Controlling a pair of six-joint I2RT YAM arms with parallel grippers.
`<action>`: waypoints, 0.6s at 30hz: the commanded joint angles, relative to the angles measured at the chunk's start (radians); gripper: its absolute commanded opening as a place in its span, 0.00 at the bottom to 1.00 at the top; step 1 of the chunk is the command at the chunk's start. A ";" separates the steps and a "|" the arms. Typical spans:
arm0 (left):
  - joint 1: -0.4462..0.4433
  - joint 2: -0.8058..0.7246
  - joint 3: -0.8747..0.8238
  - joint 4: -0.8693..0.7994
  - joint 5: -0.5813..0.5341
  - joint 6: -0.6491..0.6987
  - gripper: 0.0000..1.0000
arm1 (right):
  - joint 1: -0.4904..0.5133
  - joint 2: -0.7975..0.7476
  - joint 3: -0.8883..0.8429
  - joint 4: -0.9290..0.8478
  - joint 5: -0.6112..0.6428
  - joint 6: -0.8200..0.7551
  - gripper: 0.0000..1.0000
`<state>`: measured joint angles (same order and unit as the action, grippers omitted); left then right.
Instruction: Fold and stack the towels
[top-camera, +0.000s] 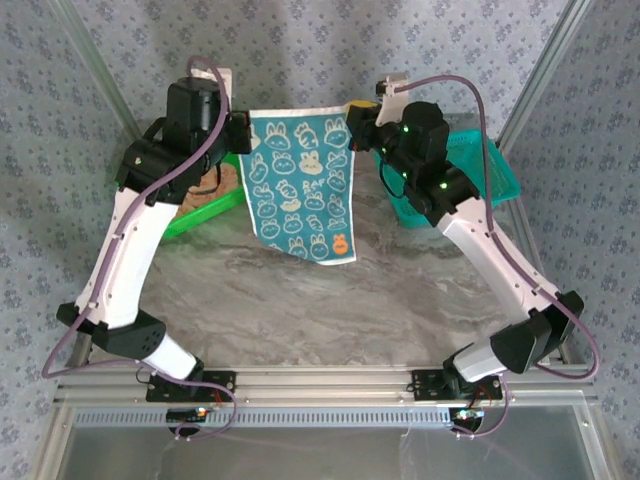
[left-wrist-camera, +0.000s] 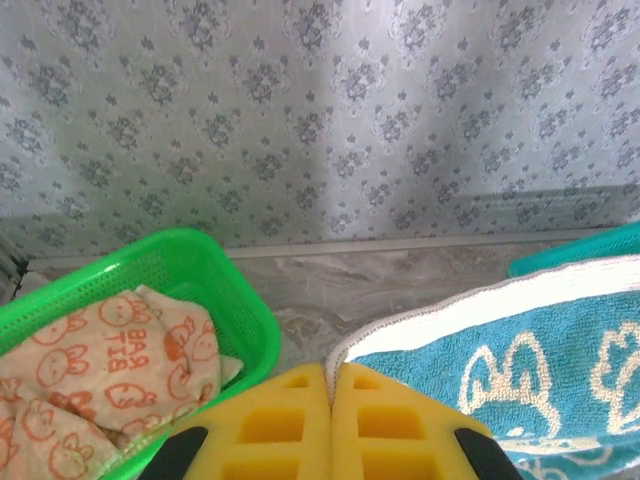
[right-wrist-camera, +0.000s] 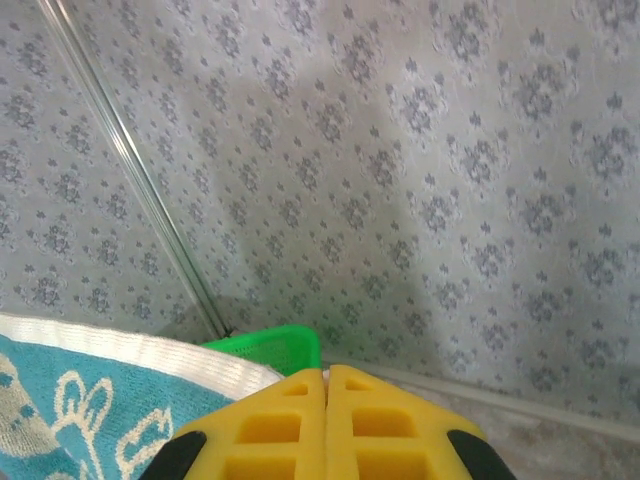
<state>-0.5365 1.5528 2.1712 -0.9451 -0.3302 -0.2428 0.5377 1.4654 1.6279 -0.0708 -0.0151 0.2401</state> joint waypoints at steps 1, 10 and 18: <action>-0.004 -0.005 0.082 0.053 -0.028 0.031 0.00 | -0.023 0.023 0.102 0.024 -0.046 -0.091 0.00; -0.039 0.053 0.241 0.020 -0.059 0.033 0.00 | -0.079 0.049 0.176 0.047 -0.147 -0.072 0.00; -0.135 -0.008 0.236 0.002 -0.093 0.050 0.00 | -0.050 -0.060 0.088 0.058 -0.148 -0.058 0.00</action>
<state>-0.6300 1.5967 2.3909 -0.9428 -0.3862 -0.2176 0.4694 1.4895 1.7390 -0.0441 -0.1501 0.1856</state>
